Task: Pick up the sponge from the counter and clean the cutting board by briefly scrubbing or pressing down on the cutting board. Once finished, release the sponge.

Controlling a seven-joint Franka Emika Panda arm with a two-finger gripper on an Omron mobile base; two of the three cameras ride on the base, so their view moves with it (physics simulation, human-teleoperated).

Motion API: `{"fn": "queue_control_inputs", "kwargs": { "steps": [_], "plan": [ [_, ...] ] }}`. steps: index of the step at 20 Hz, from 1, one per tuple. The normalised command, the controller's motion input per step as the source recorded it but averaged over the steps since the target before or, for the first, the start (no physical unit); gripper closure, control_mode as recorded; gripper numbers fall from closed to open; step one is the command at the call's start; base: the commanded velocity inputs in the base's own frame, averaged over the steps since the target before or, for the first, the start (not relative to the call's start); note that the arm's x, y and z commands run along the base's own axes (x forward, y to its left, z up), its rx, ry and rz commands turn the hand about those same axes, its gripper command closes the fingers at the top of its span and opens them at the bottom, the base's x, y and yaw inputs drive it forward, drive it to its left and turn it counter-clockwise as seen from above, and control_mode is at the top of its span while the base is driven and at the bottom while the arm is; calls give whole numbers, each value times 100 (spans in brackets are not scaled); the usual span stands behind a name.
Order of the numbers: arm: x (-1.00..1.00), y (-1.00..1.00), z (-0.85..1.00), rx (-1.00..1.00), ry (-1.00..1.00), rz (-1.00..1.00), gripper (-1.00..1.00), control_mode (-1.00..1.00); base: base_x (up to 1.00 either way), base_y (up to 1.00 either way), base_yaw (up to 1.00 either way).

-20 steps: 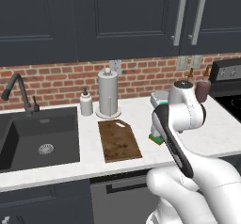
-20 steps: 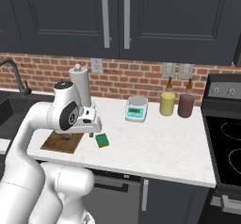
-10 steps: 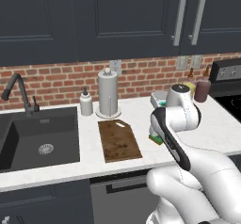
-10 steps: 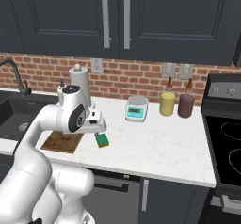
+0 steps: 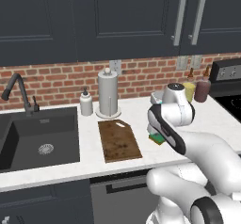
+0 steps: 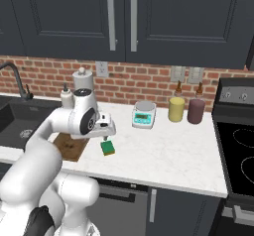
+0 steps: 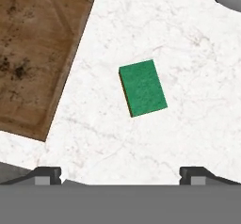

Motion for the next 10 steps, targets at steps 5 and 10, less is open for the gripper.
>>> {"fn": "queue_control_inputs", "kwargs": {
  "steps": [5, 10],
  "plan": [
    [2, 0, -26, 0, 0, 8, -100, -100, 0, 0, 0],
    [1, -3, -19, 0, 0, 7, -100, -100, 0, 0, 0]
  ]
}}
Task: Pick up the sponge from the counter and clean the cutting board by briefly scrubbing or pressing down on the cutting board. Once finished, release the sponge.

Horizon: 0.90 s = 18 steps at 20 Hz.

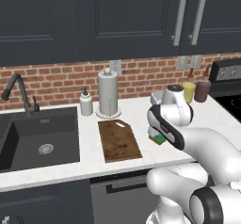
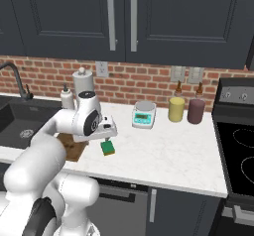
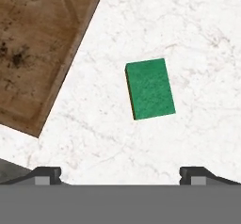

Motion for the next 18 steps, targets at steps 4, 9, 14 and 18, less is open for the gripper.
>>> {"fn": "queue_control_inputs", "kwargs": {
  "steps": [4, 9, 14, 18],
  "plan": [
    [10, -13, -24, 0, 0, 5, -100, -100, 0, 0, 0],
    [15, -14, -22, 0, 0, 4, -100, -100, 0, 0, 0],
    [29, -4, -18, 0, 0, 3, -100, -100, 0, 0, 0],
    [28, 0, -7, 0, 0, 0, -100, -100, 0, 0, 0]
  ]
}}
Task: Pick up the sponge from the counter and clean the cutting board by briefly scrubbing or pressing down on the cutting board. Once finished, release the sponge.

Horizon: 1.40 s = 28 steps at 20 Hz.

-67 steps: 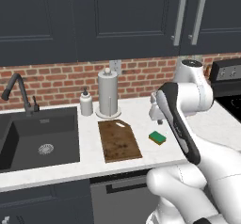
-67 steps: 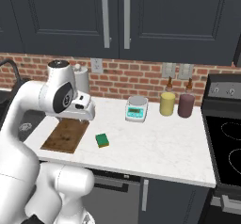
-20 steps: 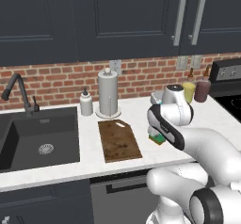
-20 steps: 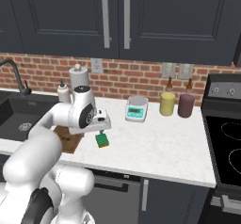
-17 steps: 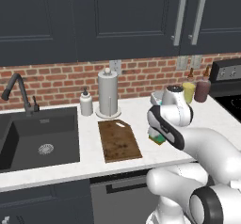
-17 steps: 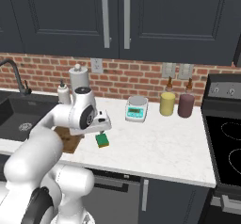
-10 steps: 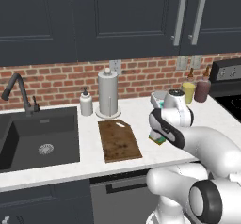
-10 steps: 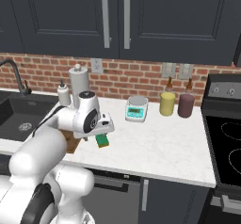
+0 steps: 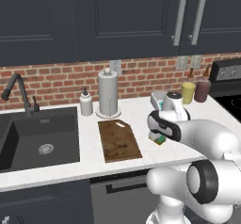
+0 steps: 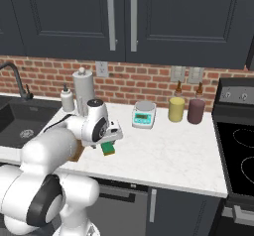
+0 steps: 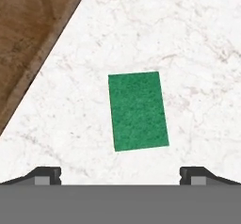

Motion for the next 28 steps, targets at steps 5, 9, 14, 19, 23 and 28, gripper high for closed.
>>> {"fn": "queue_control_inputs", "kwargs": {
  "steps": [5, 9, 14, 19, 23, 28],
  "plan": [
    [26, 0, -4, 0, 0, 0, -100, -100, 0, 0, 0],
    [10, 0, -11, 0, 0, 0, -100, -100, 0, 0, 0],
    [0, 0, -15, 0, 0, 0, -100, -100, 0, 0, 0],
    [0, 0, -18, 0, 0, 0, -100, -100, 0, 0, 0],
    [4, 0, -23, 0, 0, 0, -100, -100, 0, 0, 0],
    [13, 0, -19, 0, 0, 0, -100, -100, 0, 0, 0]
  ]
}}
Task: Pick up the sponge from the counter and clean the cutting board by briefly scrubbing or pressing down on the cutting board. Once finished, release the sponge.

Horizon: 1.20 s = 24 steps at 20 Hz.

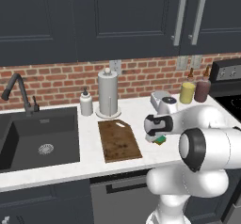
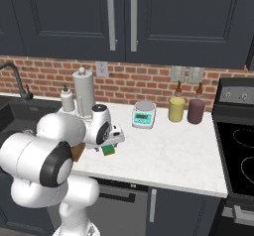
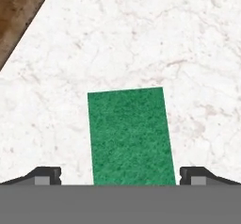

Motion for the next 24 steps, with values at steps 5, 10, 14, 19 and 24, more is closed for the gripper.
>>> {"fn": "queue_control_inputs", "kwargs": {
  "steps": [5, 10, 14, 19, 24],
  "plan": [
    [20, 0, -8, 0, 0, 0, -100, -100, 0, 0, 0],
    [17, 0, -8, 0, 0, 0, -100, -100, 0, 0, 0],
    [3, 0, -12, 0, 0, 0, -100, -100, 0, 0, 0],
    [0, 0, -16, 0, 0, 0, -100, -100, 0, 0, 0],
    [0, 0, -9, 0, 0, 0, 100, -100, 0, 0, 0]
  ]
}}
